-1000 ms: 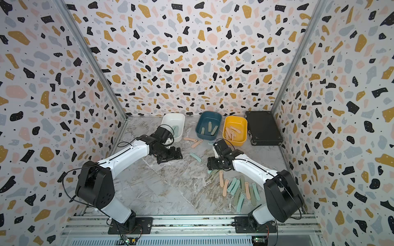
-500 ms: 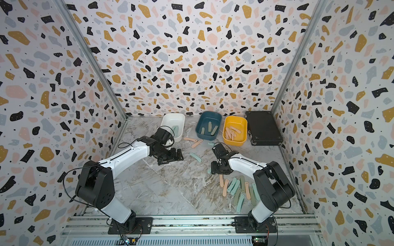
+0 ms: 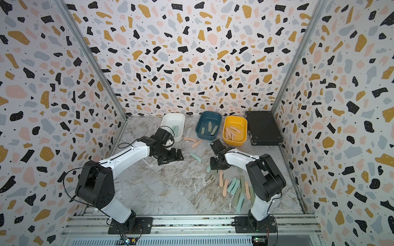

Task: Place the fruit knives into the storage box by color
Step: Pick up the fruit knife from the center of the board.

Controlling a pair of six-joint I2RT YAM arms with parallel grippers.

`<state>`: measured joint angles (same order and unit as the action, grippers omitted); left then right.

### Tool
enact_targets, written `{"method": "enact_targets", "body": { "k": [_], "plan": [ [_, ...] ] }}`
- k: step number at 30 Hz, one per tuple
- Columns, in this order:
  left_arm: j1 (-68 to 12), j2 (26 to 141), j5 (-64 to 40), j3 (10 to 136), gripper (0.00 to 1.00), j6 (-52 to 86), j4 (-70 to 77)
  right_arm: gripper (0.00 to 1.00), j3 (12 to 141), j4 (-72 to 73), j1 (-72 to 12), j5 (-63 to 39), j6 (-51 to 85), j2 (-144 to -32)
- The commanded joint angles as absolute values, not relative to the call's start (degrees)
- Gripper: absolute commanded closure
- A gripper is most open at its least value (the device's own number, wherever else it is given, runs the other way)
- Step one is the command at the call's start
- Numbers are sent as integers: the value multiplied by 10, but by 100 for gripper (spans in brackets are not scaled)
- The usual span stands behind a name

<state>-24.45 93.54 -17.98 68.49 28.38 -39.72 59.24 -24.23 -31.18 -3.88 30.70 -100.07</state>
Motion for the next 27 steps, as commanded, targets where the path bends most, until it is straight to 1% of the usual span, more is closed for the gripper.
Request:
{"method": "enact_targets", "body": {
  "k": [1,5,10,15,19,27],
  "plan": [
    [-244,921,-180,684,0,284,-397,61,610,-249,-310,-49,291,-1008],
    [-244,925,-180,688,0,284,-397,66,616,-258,-310,-43,277,-1013],
    [-244,930,-180,688,0,282,-397,66,595,-276,-320,-17,268,-1008],
    [-244,932,-183,687,1,284,-393,66,602,-292,-333,20,269,-1044],
    [-244,933,-180,689,1,282,-399,77,618,-300,-333,34,270,-1061],
    [-243,937,-176,701,1,282,-411,83,668,-337,-332,56,262,-1026]
  ]
}}
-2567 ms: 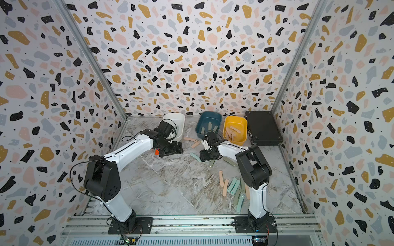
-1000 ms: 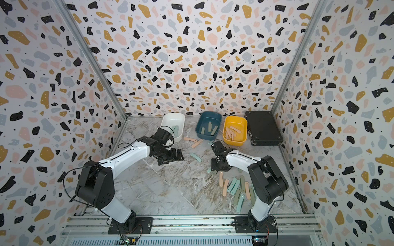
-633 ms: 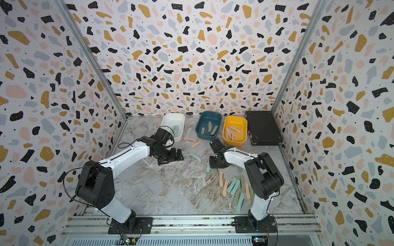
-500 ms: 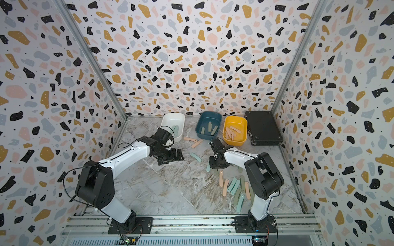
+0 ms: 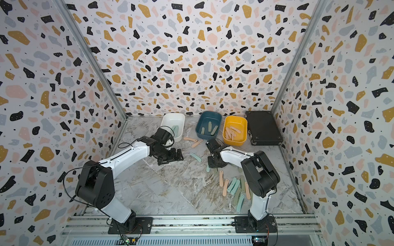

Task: Place the fruit knives into the storage box by color
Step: Pick up the fruit knife from the center of the board, then place the fruit knife in the storage box.

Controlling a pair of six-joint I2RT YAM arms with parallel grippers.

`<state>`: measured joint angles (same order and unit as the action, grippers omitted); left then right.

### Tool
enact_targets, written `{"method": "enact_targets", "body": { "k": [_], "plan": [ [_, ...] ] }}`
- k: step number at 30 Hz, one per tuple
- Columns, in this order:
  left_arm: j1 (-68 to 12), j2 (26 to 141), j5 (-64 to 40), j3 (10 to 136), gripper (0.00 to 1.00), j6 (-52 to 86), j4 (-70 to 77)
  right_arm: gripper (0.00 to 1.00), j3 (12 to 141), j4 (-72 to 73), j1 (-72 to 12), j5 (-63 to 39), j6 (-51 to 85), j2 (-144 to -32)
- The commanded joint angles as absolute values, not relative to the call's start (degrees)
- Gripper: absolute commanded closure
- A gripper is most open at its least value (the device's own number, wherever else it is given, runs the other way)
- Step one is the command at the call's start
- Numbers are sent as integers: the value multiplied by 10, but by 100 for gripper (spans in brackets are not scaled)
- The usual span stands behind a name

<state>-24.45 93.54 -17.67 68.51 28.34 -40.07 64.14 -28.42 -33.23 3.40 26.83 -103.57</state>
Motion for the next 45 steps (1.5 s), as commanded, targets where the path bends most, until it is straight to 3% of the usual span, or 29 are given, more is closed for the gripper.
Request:
{"method": "enact_targets", "body": {
  "k": [1,13,32,42,45],
  "plan": [
    [-243,939,-177,704,1,282,-413,83,678,-344,-332,59,260,-1022],
    [-243,962,-182,741,1,279,-425,84,826,-391,-289,72,218,-1005],
    [-243,995,-187,761,1,275,-428,85,1310,-398,-222,69,184,-1350],
    [-244,992,-177,765,1,273,-436,81,1408,-374,-219,73,187,-1462],
    [-243,988,-169,767,1,273,-443,75,1416,-376,-219,68,189,-1468]
  ]
}}
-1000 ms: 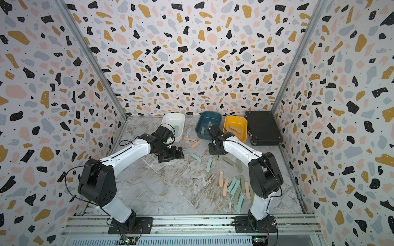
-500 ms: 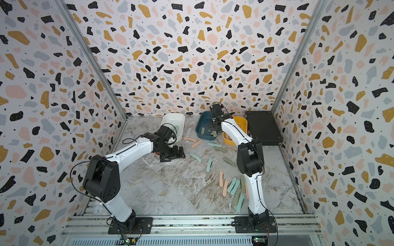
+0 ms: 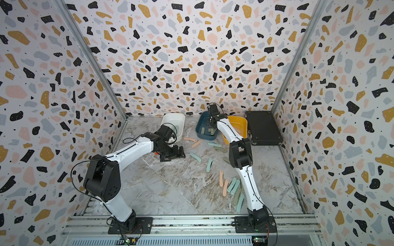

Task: Place the fruit knives into the storage box by color
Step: Place the fruit knife in the storage box, then pick up the fruit knife from the center of the board.

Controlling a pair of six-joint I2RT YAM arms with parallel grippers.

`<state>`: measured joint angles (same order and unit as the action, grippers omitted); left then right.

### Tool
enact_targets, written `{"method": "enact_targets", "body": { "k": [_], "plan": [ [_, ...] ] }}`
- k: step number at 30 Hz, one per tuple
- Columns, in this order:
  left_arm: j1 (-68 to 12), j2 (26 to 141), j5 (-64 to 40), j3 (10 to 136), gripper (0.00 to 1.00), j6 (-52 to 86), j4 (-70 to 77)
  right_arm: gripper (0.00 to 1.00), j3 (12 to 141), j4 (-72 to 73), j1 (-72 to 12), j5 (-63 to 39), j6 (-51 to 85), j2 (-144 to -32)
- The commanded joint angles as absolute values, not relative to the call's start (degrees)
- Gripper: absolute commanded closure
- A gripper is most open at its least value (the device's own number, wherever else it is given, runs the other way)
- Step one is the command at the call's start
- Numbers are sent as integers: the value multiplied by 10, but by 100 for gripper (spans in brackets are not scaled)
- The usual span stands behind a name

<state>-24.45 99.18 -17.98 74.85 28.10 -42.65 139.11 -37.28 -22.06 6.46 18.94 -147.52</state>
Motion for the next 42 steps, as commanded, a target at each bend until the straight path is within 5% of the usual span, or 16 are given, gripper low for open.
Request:
{"method": "enact_targets", "body": {
  "k": [1,7,19,42],
  "plan": [
    [-244,986,-167,768,1,273,-445,71,1414,-377,-219,66,189,-1463],
    [-256,968,-156,762,1,277,-457,59,1385,-394,-219,39,187,-1398],
    [-299,891,-120,694,1,350,-455,55,920,-263,-278,-46,194,-1116],
    [-297,947,-135,706,1,367,-440,59,711,-174,-370,-106,191,-1119]
  ]
}}
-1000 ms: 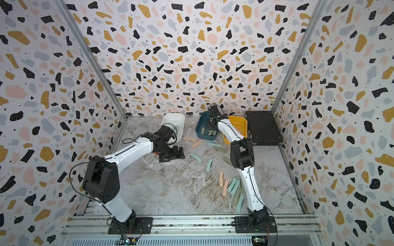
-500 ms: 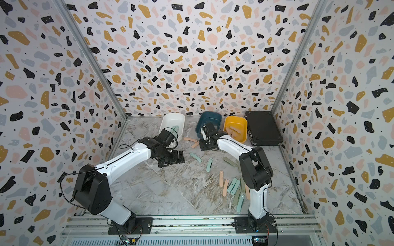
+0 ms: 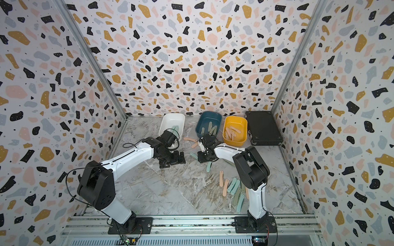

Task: Place the fruit knives into the storage box by color
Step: Pick up the fruit knife from the center of the board.

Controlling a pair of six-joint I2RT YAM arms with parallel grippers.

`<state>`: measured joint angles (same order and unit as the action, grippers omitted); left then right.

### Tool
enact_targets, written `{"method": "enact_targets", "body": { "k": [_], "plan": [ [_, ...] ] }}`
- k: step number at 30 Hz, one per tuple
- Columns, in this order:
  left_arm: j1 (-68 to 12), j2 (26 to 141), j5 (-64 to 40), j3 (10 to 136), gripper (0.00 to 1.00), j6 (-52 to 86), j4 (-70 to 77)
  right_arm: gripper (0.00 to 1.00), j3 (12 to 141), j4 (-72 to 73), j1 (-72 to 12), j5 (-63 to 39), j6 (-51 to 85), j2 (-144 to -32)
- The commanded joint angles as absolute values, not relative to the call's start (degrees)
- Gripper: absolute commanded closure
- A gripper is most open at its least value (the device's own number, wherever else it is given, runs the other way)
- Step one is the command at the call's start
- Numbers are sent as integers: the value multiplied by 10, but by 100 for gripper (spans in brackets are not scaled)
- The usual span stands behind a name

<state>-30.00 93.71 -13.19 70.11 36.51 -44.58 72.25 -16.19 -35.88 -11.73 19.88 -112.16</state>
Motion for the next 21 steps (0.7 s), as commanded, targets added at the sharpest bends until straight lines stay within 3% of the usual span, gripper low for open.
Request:
{"method": "enact_targets", "body": {
  "k": [1,12,17,21],
  "plan": [
    [-296,950,-135,707,1,367,-439,60,708,-169,-372,-111,192,-1122],
    [-321,1034,-123,784,5,355,-434,66,617,-95,-389,-167,231,-1055],
    [-356,1135,-63,892,6,346,-485,56,552,-97,-384,-151,228,-990],
    [-374,1222,-31,980,12,342,-528,51,519,-95,-371,-153,229,-962]
  ]
}}
